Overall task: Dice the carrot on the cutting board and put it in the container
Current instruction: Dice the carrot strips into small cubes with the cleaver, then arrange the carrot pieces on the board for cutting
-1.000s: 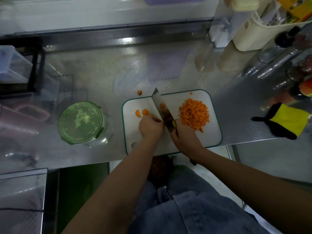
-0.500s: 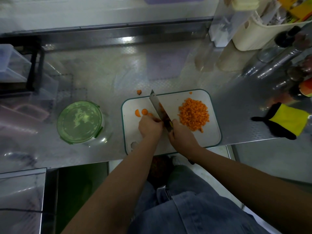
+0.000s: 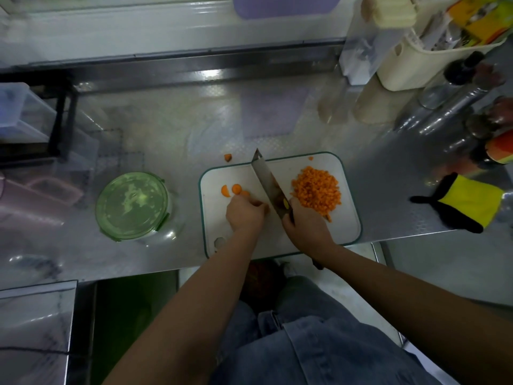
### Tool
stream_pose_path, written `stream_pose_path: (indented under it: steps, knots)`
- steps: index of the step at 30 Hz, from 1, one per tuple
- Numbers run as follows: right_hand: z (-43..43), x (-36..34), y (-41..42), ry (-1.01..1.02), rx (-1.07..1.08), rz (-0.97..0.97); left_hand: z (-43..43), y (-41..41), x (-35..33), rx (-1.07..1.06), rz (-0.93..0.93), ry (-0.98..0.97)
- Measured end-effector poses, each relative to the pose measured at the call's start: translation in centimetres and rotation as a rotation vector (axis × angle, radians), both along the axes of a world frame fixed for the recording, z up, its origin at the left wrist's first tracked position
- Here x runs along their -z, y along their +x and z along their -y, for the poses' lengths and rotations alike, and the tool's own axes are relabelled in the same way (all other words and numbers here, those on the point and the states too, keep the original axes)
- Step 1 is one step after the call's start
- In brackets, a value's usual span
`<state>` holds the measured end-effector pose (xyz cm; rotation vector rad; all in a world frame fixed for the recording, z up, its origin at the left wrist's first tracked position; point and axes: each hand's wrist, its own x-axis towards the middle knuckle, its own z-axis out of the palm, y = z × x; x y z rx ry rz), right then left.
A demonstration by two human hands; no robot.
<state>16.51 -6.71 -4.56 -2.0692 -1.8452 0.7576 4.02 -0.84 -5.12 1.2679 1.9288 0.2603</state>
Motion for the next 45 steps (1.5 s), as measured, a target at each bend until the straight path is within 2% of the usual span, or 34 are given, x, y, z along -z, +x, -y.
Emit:
stream_pose_path:
  steps: [8, 13, 18, 23, 28, 32, 38, 45]
  knots:
    - [1.0, -0.6, -0.3, 0.127, -0.084, 0.057, 0.9, -0.9, -1.1, -0.015, 0.024, 0.060]
    - [1.5, 0.0, -0.5, 0.119, -0.150, 0.005, 1.1, -0.4, -1.1, -0.126, 0.271, 0.080]
    - [1.1, -0.1, -0.1, 0.129, -0.183, -0.117, 0.8, -0.4, -1.8, -0.008, 0.091, 0.099]
    - [-1.6, 0.0, 1.0, 0.166, -0.002, -0.243, 0.8, -1.3, -1.4, -0.035, 0.117, 0.180]
    - [-4.4, -0.1, -0.6, 0.010, -0.069, -0.292, 0.8, -2.3, -1.4, -0.096, 0.090, 0.194]
    - [-5.1, 0.2, -1.8, -0.106, -0.077, -0.317, 0.8, -2.9, -1.3, -0.135, 0.141, 0.179]
    - [-5.9, 1.3, -1.5, -0.033, -0.075, -0.226, 0.9, -3.7, -1.3, -0.192, 0.233, 0.207]
    - [-5.9, 2.0, -1.2, 0.077, -0.166, -0.122, 0.7, -4.8, -1.2, -0.217, 0.164, 0.249]
